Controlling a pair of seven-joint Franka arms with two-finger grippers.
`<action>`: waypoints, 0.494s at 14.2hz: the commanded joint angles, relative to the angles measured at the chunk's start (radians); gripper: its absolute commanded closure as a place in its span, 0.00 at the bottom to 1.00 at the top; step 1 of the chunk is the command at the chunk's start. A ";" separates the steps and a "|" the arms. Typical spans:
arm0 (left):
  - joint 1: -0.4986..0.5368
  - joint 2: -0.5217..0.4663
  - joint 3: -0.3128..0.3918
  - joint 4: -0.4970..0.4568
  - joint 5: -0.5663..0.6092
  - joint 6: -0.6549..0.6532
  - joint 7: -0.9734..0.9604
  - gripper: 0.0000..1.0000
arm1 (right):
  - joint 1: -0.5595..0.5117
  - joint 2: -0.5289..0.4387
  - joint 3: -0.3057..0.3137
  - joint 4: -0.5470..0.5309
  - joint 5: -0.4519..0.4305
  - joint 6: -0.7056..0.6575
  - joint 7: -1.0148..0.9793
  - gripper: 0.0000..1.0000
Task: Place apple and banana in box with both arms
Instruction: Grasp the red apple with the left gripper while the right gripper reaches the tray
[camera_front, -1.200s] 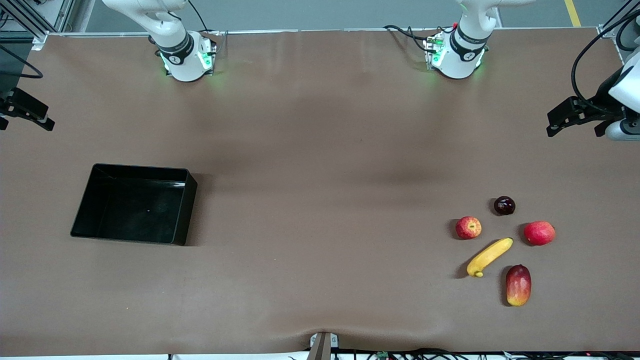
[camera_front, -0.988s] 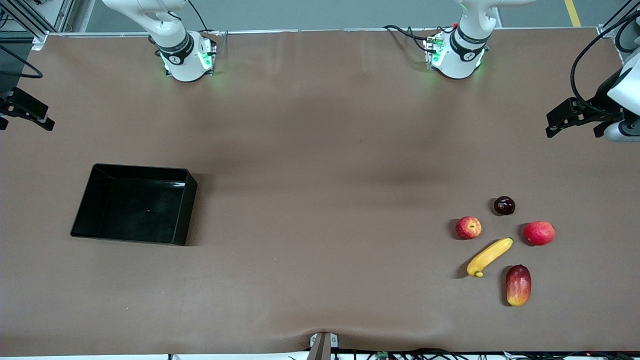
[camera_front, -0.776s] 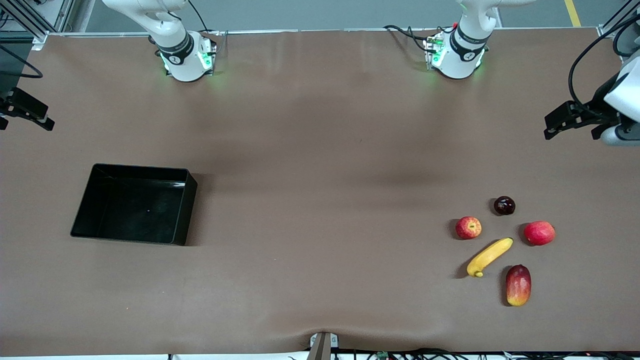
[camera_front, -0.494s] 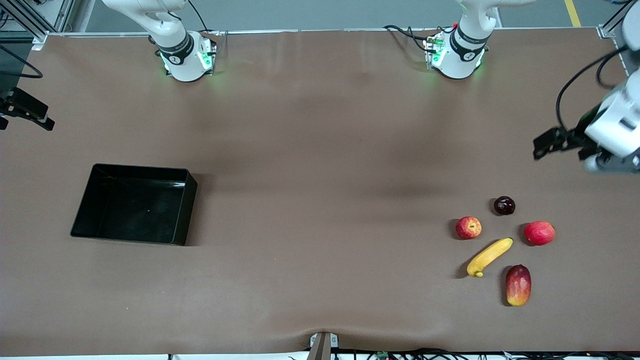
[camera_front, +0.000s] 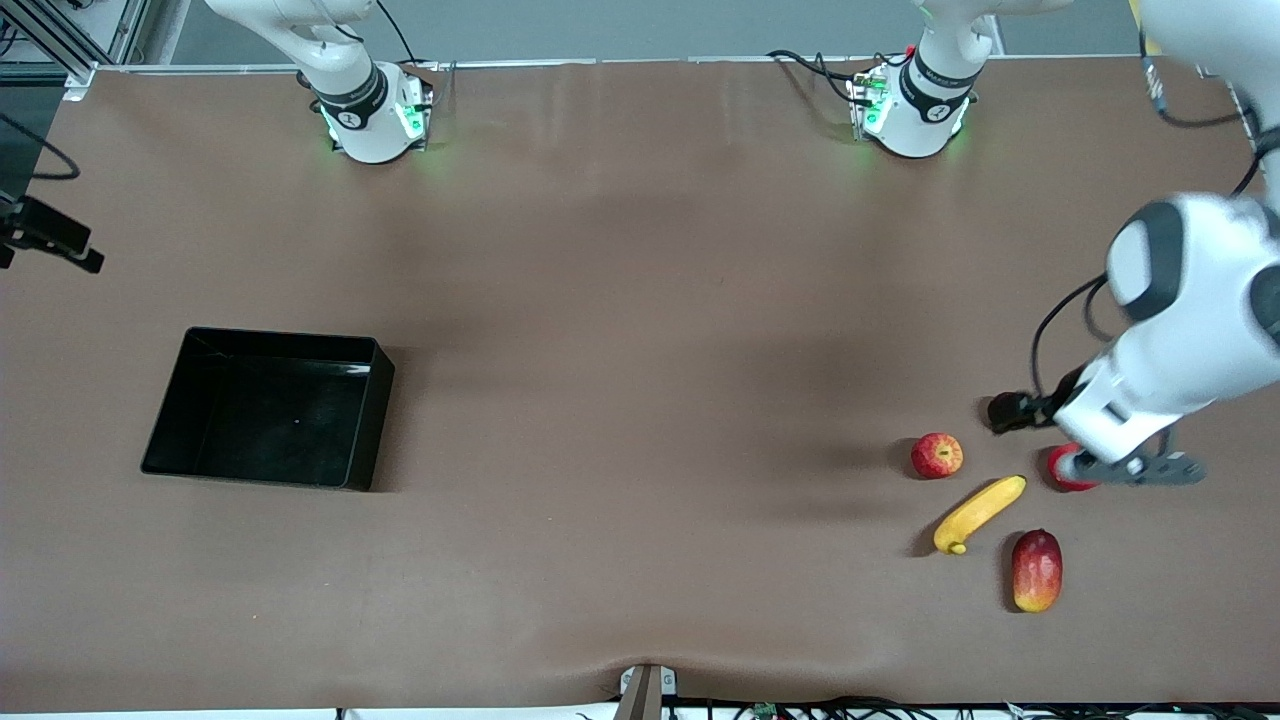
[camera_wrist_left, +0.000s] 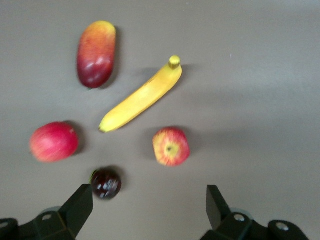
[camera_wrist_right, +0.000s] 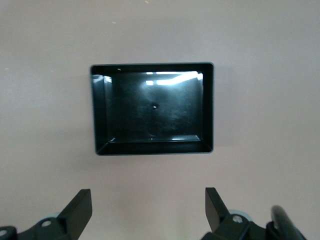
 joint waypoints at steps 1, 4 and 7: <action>-0.012 0.062 -0.002 -0.005 -0.012 0.070 -0.036 0.00 | -0.072 0.077 0.010 0.024 -0.014 0.002 0.007 0.00; -0.012 0.084 -0.004 -0.088 -0.012 0.176 -0.097 0.00 | -0.109 0.209 0.010 0.022 -0.014 0.008 0.007 0.00; -0.012 0.094 -0.004 -0.197 -0.014 0.320 -0.128 0.00 | -0.173 0.321 0.010 0.018 -0.008 0.106 -0.082 0.00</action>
